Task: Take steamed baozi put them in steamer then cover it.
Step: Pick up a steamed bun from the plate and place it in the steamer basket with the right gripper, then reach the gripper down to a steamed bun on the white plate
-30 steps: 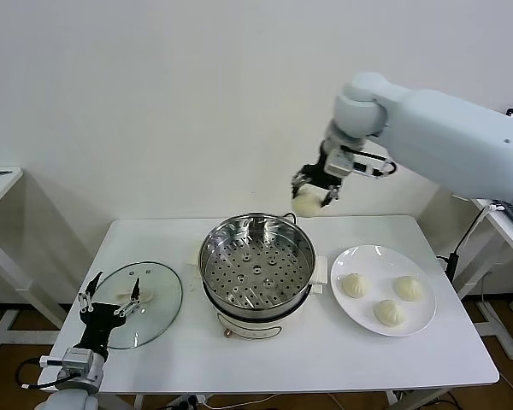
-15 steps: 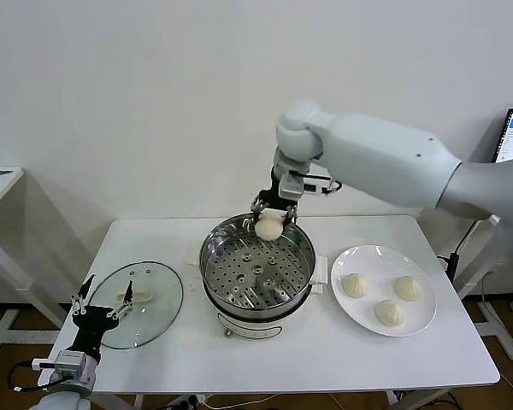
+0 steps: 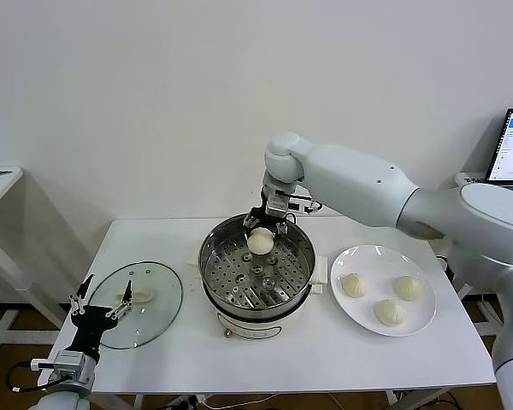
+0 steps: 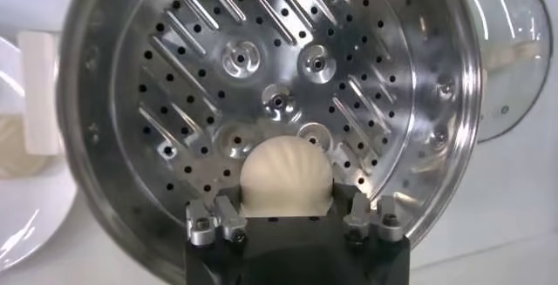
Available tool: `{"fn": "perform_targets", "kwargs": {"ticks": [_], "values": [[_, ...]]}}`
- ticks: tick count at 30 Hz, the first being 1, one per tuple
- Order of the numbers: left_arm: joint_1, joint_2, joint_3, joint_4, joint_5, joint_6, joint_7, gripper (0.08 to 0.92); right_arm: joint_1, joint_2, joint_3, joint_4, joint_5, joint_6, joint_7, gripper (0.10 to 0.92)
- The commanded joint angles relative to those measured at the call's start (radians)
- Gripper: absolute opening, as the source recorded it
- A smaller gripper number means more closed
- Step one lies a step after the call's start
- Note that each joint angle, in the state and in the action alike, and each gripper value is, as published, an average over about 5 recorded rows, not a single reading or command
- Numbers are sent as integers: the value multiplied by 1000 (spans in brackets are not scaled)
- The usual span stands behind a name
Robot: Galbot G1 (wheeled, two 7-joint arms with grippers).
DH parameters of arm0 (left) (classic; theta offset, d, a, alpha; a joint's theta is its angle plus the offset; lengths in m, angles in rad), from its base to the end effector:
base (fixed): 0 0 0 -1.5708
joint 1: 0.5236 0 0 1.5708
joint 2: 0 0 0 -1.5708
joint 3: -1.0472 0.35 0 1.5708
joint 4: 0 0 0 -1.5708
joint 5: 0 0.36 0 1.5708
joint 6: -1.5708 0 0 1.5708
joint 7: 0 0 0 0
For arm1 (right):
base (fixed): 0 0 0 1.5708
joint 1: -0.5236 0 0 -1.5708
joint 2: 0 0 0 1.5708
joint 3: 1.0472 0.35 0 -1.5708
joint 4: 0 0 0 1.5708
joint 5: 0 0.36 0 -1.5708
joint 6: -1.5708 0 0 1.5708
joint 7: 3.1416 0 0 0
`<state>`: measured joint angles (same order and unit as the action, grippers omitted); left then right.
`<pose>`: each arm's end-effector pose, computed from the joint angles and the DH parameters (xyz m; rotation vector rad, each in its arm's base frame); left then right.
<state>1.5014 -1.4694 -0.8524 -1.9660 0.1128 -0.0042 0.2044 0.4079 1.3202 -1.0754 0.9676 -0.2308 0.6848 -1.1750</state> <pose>0.1951 0.1281 -0.3172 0.0803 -3.0126 -0.5046 0.6054 0.1497 -0.0788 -2.0937 0.3714 -2.2593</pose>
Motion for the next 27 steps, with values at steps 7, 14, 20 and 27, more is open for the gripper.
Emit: {"fn": "perform_targets", "kwargs": {"ticks": [7,14,20,27], "values": [[0,0,-1,-3,-2,-2,2,823,-36,23,26,-51,-15,-16,3,793],[4,-1,1,-6,-2,-1,0,823,57,-62,5,51,156,-64,-33,822],[15,-3,6,-21,-1,-2,0,823,292,-261,-103,190,440,-236,-129,823],[26,-3,8,-46,-1,-2,-2,823,364,-514,-212,287,579,-580,-151,823]]}}
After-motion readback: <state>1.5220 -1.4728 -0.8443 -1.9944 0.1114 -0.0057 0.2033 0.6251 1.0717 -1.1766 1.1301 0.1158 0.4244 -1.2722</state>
